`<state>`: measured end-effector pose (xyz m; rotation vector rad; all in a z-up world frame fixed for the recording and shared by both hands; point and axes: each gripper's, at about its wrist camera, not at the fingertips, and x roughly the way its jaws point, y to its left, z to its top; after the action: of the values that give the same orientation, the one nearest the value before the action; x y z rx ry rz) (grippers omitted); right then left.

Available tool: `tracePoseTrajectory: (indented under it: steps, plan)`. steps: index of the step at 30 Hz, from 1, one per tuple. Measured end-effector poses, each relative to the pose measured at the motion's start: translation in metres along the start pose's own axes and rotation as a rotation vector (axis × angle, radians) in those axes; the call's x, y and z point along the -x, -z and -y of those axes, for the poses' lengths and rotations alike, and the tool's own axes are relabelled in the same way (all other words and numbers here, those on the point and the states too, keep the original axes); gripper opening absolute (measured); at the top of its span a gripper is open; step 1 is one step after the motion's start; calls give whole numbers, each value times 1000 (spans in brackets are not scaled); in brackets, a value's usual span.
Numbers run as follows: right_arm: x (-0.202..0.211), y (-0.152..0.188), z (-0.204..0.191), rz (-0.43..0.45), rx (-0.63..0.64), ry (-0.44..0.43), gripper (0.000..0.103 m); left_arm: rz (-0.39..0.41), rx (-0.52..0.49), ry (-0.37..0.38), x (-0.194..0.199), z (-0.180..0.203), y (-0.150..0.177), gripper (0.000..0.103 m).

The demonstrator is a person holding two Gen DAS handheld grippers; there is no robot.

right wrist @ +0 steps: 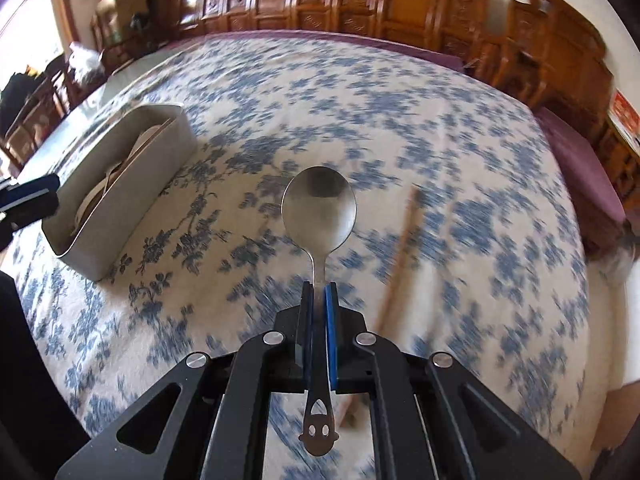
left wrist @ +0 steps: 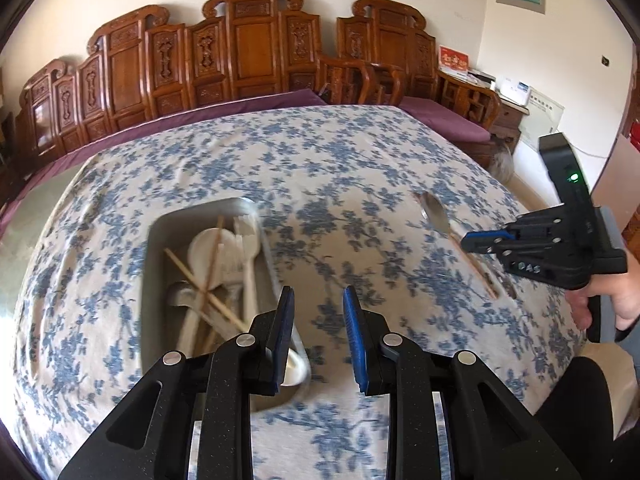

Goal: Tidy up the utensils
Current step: 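Grasp a wooden chopstick from the cloth with the left tool while the right tool holds the spoon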

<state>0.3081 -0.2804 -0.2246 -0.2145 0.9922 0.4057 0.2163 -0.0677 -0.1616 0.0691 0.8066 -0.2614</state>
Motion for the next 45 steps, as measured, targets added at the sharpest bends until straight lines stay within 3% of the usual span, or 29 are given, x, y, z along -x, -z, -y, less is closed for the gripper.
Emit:
tracePoseTrajectory:
  steps: [12,33,38,39,42,45]
  plan:
    - [11,57,63,1,-106,69,7,-55,-69,49,-36,74,-10,23]
    - [3,74,106,-8,-212,56,7,-204,-113,120,-164,158,-49,28]
    - [7,72,105,5,-211,49,8,-198,-127,79,-176,163,-52,28]
    - [7,71,104,6,-210,47,7,-201,-136,69,-176,163,-52,27]
    - [9,69,100,8,-199,45,8,-212,-133,60,-175,157,-53,8]
    - [12,66,95,11,-187,45,7,-225,-115,56,-172,145,-52,4]
